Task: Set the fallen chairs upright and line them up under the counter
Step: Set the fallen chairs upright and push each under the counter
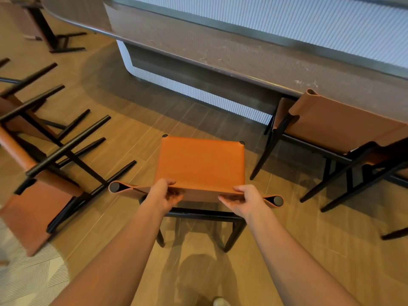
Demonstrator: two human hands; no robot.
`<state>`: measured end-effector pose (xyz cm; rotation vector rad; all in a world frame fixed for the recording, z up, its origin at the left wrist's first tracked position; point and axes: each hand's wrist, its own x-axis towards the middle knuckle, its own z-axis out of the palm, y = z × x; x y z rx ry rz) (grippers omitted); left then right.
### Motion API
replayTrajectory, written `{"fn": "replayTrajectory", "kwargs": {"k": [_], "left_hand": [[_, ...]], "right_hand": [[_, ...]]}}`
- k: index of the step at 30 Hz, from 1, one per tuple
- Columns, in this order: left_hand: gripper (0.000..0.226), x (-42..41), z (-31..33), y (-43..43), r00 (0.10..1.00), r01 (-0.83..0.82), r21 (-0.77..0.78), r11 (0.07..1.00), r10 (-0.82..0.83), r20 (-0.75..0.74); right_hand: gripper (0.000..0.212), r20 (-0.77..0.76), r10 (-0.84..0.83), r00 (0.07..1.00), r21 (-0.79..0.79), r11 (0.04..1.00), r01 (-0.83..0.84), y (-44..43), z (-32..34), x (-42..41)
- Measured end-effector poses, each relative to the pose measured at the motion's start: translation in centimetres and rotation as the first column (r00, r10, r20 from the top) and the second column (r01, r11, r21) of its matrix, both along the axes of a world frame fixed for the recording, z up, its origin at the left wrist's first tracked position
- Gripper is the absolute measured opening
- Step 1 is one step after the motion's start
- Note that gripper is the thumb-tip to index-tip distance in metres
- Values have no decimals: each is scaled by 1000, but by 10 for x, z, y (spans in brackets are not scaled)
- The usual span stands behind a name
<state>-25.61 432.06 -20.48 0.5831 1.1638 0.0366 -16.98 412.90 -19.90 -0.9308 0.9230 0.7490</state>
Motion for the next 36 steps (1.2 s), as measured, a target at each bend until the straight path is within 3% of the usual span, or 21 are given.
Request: {"fn": "replayTrajectory", "kwargs": {"k": [10,14,20,23,27,36], "left_hand": [[18,63,42,35,998,55,17,998,-55,20],[37,82,53,45,996,67,48,997,-69,53],[12,115,68,56,997,74,66,995,-76,21],[25,134,73,64,997,72,76,995,-71,-14],[38,154,81,74,996,71,96,993,-75,44],[12,206,100,94,992,120,141,983,-124,19]], "right_hand": [[55,143,17,990,-37,999,-12,29,23,71],[56,183,36,982,-42,999,-29,38,31,94],[48,217,61,974,-1,998,-62,49,39,123],[47,227,53,973,42,997,-64,54,44,138],[49,215,27,976,74,996,-44,66,58,163],[35,172,55,983,91,993,-72,87,80,217]]}}
